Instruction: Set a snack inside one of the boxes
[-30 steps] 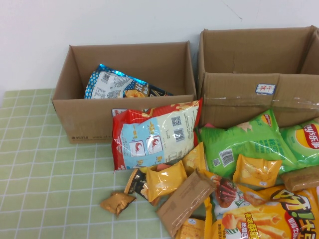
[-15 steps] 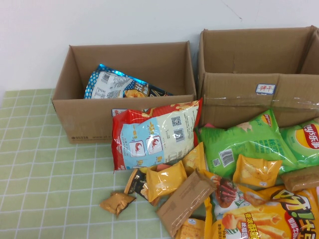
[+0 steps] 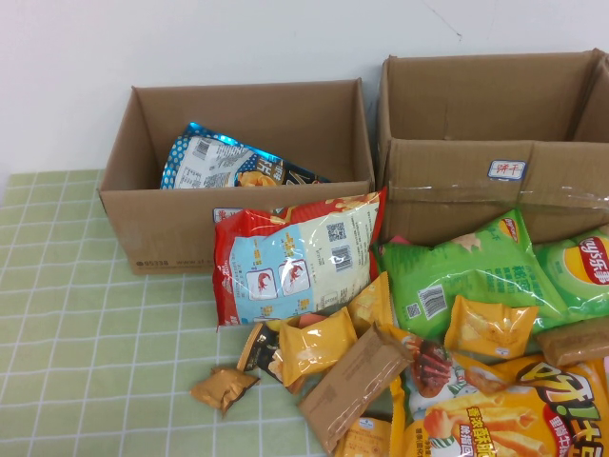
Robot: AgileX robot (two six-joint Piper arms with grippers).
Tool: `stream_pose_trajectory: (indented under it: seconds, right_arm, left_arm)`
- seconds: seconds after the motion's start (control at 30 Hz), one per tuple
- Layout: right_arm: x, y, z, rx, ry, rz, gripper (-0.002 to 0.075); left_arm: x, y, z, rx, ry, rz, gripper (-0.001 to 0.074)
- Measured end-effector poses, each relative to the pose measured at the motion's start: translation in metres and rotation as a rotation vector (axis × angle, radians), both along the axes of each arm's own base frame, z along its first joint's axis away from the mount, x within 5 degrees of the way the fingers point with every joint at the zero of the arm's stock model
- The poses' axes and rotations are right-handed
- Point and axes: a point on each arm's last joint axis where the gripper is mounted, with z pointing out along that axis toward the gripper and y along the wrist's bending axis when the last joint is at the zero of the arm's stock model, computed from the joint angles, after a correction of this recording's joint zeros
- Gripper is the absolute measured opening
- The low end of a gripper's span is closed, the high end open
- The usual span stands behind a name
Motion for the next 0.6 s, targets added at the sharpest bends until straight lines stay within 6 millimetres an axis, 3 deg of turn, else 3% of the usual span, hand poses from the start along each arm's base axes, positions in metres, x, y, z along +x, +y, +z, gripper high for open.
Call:
stream_pose_trajectory:
  seconds: [0.33,0.43,0.6]
  right_arm:
    - [-0.001,-0.001,0.0,-0.014,-0.016,0.007,-0.0002]
    - [-0.009,-0.009,0.004,-0.131,-0.121,0.023,-0.0001]
    - [-0.031,-0.023,0.012,-0.213,-0.306,-0.143,-0.0002]
  left_arm:
    - [0.0,0.0,0.0,0.0,0.0,0.0,-0.0001]
    - [0.0,0.0,0.0,0.0,0.0,0.0,-0.0001]
    - [0.0,0.0,0.0,0.0,0.0,0.0,-0.0001]
